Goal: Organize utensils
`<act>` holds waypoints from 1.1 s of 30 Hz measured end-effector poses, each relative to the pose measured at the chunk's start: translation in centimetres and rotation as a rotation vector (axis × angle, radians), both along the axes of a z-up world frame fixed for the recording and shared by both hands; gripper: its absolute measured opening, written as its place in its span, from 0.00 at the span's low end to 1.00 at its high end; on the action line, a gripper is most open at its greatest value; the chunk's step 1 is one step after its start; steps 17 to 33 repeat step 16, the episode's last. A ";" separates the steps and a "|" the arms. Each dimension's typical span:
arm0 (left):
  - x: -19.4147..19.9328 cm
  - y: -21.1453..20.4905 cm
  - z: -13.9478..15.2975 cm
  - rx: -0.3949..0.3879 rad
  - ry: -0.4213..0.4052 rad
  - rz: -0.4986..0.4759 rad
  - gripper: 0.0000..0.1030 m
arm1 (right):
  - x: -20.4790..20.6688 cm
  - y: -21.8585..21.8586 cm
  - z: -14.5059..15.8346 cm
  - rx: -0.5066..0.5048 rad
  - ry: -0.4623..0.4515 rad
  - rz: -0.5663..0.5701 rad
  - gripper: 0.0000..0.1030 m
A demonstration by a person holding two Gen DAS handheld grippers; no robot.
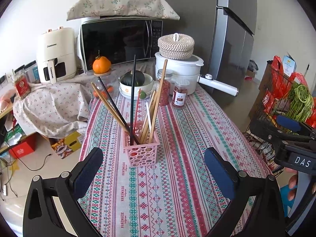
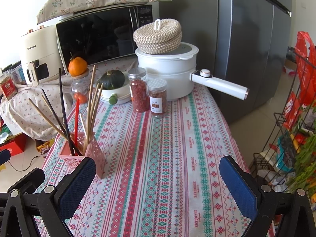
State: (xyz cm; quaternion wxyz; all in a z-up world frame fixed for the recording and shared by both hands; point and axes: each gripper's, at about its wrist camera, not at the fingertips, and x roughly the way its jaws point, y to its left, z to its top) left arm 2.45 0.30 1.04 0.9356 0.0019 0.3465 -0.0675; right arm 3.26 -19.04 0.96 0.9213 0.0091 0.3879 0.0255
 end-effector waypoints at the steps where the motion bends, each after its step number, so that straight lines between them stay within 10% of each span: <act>1: 0.0 -0.1 0.1 0.008 0.001 0.000 1.00 | 0.0 0.0 0.0 -0.001 0.000 0.001 1.00; 33: 0.0 0.8 -0.6 -0.016 -0.052 0.042 1.00 | 0.2 -0.4 -0.4 0.004 0.010 -0.005 1.00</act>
